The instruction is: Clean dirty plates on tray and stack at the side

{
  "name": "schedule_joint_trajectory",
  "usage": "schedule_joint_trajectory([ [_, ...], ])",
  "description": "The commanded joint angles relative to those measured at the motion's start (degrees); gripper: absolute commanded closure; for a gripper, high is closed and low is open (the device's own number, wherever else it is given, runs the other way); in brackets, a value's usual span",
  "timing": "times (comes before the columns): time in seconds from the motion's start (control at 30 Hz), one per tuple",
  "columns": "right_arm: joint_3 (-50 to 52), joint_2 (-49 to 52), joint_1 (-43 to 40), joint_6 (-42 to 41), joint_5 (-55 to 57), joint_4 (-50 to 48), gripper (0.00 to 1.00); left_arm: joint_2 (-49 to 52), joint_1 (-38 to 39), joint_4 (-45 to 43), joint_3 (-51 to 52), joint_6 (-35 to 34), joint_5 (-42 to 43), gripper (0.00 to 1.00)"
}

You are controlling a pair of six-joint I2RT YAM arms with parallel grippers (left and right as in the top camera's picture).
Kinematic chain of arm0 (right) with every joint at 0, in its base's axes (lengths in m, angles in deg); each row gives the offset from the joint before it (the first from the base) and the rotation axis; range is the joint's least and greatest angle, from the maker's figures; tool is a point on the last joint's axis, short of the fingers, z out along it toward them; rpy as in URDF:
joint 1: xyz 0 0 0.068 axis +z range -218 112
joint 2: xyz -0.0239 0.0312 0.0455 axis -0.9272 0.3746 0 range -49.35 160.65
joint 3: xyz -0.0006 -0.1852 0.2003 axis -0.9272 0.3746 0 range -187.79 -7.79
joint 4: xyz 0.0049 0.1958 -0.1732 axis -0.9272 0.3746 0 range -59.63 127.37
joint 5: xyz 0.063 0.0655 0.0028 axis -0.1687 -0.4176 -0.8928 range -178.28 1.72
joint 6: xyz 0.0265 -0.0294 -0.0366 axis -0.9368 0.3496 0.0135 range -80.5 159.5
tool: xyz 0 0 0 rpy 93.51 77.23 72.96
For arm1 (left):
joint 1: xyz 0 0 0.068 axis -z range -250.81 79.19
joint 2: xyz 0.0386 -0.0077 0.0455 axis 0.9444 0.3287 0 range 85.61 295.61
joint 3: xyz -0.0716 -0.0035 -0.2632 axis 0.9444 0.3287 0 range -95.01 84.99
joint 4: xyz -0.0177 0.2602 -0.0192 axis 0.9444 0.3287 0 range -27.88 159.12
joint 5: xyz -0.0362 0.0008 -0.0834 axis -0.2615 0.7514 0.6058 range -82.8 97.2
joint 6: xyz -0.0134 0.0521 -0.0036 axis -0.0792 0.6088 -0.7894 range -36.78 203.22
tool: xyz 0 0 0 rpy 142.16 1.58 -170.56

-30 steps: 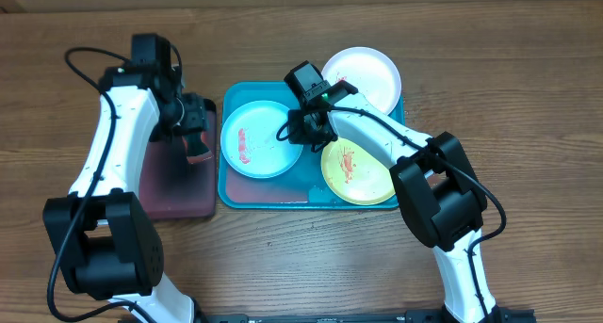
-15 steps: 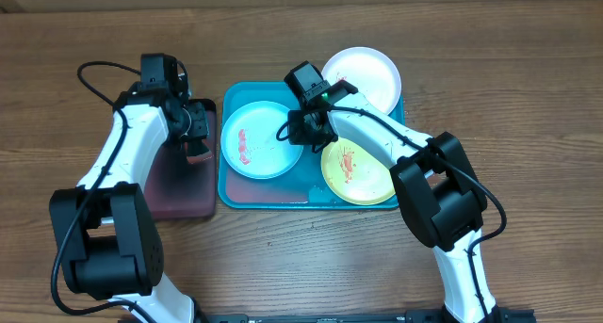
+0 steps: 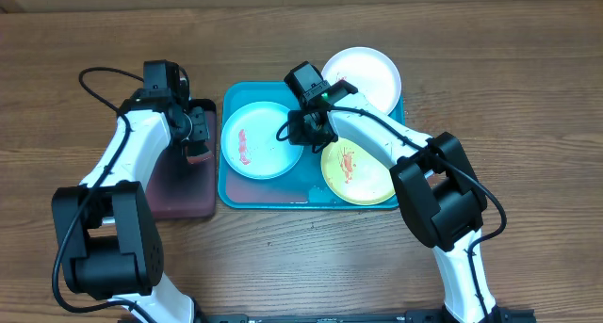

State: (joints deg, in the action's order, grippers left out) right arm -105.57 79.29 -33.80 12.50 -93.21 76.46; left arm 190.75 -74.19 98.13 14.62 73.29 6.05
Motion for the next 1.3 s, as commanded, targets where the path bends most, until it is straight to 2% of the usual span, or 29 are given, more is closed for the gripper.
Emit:
schedule_joint_trajectory([
  [0.0, 0.04, 1.38, 0.57, 0.2, 1.9, 0.94, 0.96, 0.52, 0.07, -1.44, 2.03, -0.76, -0.74, 0.63],
  [0.33, 0.04, 1.38, 0.57, 0.2, 1.92, 0.9, 0.96, 0.52, 0.46, -5.42, 4.55, -0.79, -0.76, 0.69],
  [0.87, 0.04, 1.38, 0.57, 0.2, 1.92, 0.92, 0.96, 4.15, 0.5, -6.05, 4.66, -0.81, -1.75, 0.7],
  [0.93, 0.04, 1.38, 0.57, 0.2, 1.92, 0.9, 0.96, 5.53, 0.63, -6.03, 4.66, -0.83, -1.73, 0.74],
  [1.1, 0.04, 1.38, 0.57, 0.2, 1.92, 0.9, 0.96, 6.71, 0.9, -5.75, 4.63, -0.81, -1.36, 0.9],
  [1.27, 0.04, 1.38, 0.57, 0.2, 1.92, 0.9, 0.96, 5.57, 0.87, -3.56, 2.84, -0.81, -1.38, 0.96],
])
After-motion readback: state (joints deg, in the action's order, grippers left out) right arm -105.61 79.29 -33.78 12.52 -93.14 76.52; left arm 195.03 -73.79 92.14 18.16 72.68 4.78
